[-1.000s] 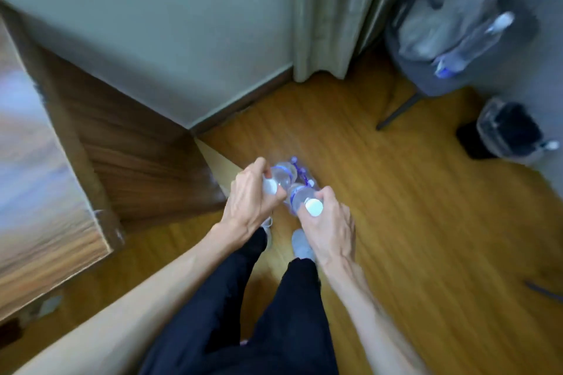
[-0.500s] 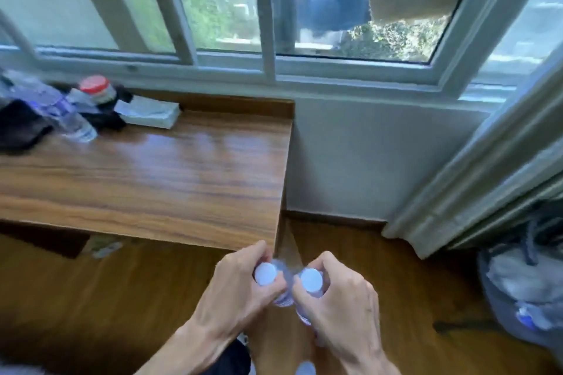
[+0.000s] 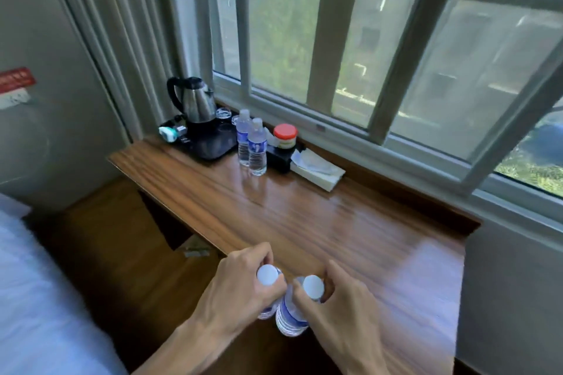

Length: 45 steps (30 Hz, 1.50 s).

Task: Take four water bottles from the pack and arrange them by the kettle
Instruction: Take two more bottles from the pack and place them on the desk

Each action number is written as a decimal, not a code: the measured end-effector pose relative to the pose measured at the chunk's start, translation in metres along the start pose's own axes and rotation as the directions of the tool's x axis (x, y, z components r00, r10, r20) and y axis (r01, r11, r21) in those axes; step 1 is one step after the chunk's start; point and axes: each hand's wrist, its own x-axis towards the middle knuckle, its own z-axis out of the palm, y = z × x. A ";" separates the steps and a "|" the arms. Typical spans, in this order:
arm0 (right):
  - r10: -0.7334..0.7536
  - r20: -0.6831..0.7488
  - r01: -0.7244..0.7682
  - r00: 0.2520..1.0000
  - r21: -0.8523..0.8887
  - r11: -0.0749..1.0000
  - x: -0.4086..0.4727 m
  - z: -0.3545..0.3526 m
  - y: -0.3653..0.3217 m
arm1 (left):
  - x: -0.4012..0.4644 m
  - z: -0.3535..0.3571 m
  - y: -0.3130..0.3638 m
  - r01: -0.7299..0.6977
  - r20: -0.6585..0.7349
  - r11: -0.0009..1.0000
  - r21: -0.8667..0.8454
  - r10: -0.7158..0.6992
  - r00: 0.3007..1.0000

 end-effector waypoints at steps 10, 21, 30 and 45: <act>0.038 0.043 -0.037 0.998 -0.030 0.999 0.129 0.112 -0.087 | 0.138 -0.077 -0.109 0.014 0.013 0.997 0.073 -0.015 1.000; 0.229 0.020 -0.229 0.973 0.005 0.973 0.255 0.198 -0.119 | 0.288 -0.079 -0.198 -0.047 0.128 0.992 0.114 0.032 0.991; 0.377 -0.108 -0.385 0.920 -0.073 0.920 0.323 0.250 -0.128 | 0.382 -0.067 -0.242 -0.110 0.229 0.992 0.065 0.093 0.969; 0.410 -0.262 -0.428 0.874 -0.011 0.904 0.345 0.291 -0.132 | 0.429 -0.054 -0.290 -0.214 0.329 0.946 -0.243 0.288 0.899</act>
